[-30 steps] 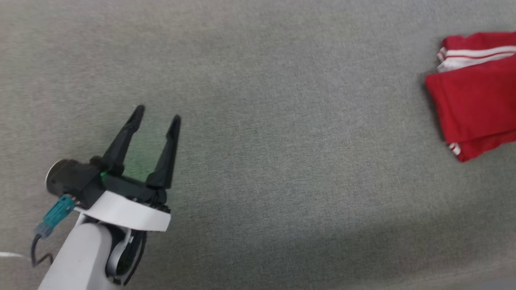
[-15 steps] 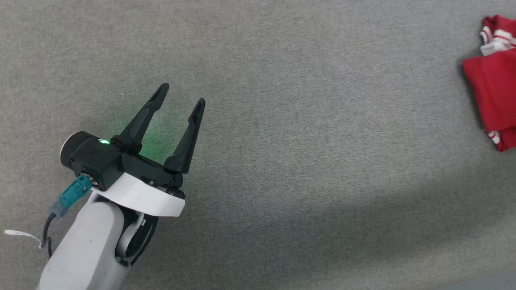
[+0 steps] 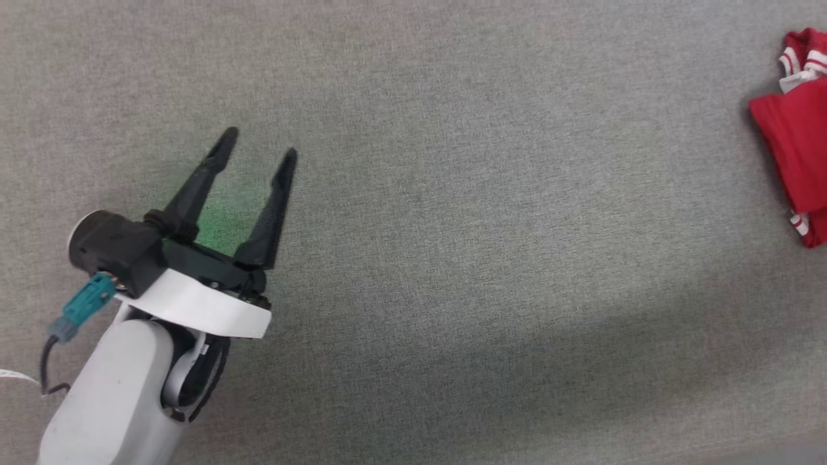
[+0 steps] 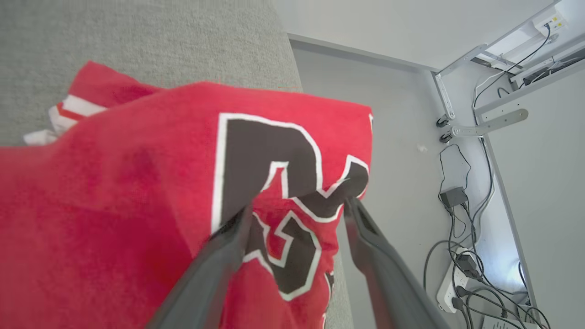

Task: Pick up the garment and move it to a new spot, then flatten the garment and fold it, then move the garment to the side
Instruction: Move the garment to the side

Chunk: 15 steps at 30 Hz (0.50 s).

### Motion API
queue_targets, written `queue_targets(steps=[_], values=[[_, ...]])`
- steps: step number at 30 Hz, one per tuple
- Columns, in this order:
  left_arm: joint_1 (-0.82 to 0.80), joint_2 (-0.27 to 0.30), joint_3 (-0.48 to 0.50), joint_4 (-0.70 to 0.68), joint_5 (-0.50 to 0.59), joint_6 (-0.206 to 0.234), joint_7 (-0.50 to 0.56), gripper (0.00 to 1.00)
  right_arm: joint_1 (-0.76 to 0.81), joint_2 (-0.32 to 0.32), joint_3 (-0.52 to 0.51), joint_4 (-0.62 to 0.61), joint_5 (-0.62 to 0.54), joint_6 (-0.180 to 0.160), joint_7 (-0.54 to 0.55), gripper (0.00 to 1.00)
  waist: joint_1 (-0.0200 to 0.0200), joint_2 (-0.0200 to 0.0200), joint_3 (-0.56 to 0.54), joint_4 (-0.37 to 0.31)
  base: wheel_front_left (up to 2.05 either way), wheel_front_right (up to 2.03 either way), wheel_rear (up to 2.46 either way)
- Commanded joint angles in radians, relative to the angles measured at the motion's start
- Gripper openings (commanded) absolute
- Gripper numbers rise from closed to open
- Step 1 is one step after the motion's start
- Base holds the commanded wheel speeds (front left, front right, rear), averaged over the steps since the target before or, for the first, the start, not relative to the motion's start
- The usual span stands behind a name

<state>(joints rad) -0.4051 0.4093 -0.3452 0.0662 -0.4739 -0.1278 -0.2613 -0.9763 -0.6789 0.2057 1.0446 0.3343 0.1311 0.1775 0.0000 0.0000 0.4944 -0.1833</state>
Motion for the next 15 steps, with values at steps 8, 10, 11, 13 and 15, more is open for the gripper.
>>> queue_targets(steps=[8,10,11,13,15], values=[[0.055,-0.018,0.067,0.004,0.012,-0.003,-0.005,1.0,0.02,0.024,-0.003,-0.028,0.054,-0.001,-0.079,1.0,0.0,0.0,-0.061,0.005,0.0,0.0,0.0],[0.074,-0.023,0.092,0.004,0.011,-0.003,-0.005,1.0,0.039,0.035,0.002,-0.042,0.071,-0.001,-0.101,1.0,0.0,0.0,-0.078,0.007,0.0,0.0,0.0],[0.085,-0.026,0.101,0.004,0.013,-0.003,-0.005,1.0,0.051,0.047,0.006,-0.054,0.083,-0.001,-0.112,1.0,0.0,0.0,-0.088,0.008,0.0,0.0,0.0],[0.106,-0.031,0.124,0.008,0.02,-0.003,-0.005,1.0,0.07,0.059,0.012,-0.075,0.099,-0.001,-0.133,1.0,0.0,0.0,-0.106,0.012,0.0,0.0,0.0],[0.125,-0.042,0.144,0.007,0.026,-0.003,-0.005,1.0,0.095,0.074,0.022,-0.101,0.119,-0.001,-0.159,1.0,0.0,0.0,-0.124,0.018,0.0,0.0,0.0]])
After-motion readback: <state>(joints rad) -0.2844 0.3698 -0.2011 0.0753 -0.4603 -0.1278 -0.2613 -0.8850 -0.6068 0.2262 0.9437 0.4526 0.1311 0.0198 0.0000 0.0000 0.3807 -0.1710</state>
